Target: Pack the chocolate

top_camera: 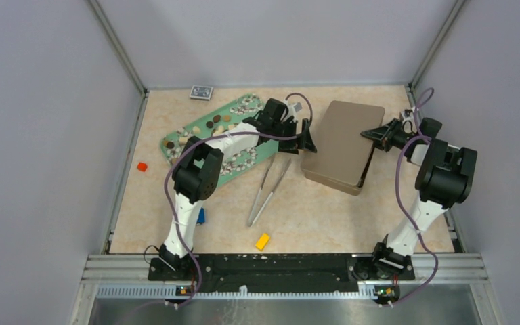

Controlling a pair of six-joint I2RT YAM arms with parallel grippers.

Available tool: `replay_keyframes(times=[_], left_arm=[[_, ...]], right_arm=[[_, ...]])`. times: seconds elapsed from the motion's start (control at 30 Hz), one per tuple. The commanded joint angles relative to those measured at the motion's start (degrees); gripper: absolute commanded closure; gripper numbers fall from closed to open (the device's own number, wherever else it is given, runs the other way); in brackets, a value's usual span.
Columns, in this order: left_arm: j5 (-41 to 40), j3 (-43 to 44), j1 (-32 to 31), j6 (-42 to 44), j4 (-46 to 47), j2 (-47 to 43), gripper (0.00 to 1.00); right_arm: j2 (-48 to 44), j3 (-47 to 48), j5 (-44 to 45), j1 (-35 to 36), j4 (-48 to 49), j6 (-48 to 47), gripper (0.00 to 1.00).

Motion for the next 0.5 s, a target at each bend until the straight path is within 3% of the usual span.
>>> replay_keyframes(times=[0.0, 0.27, 0.47], left_arm=[[-1.5, 3.8, -1.6, 3.3, -2.7, -0.1, 0.06], [-3.2, 6.0, -3.1, 4.5, -4.2, 1.6, 0.07], [-2.9, 8.7, -3.7, 5.0, -4.9, 3.0, 0.07]], right_arm=[[-4.6, 2.3, 5.2, -0.8, -10.4, -11.4, 0.94], [-8.6, 2.1, 10.4, -0.9, -16.9, -15.8, 0.73], [-12.2, 4.9, 17.3, -0.8, -28.7, -22.7, 0.52]])
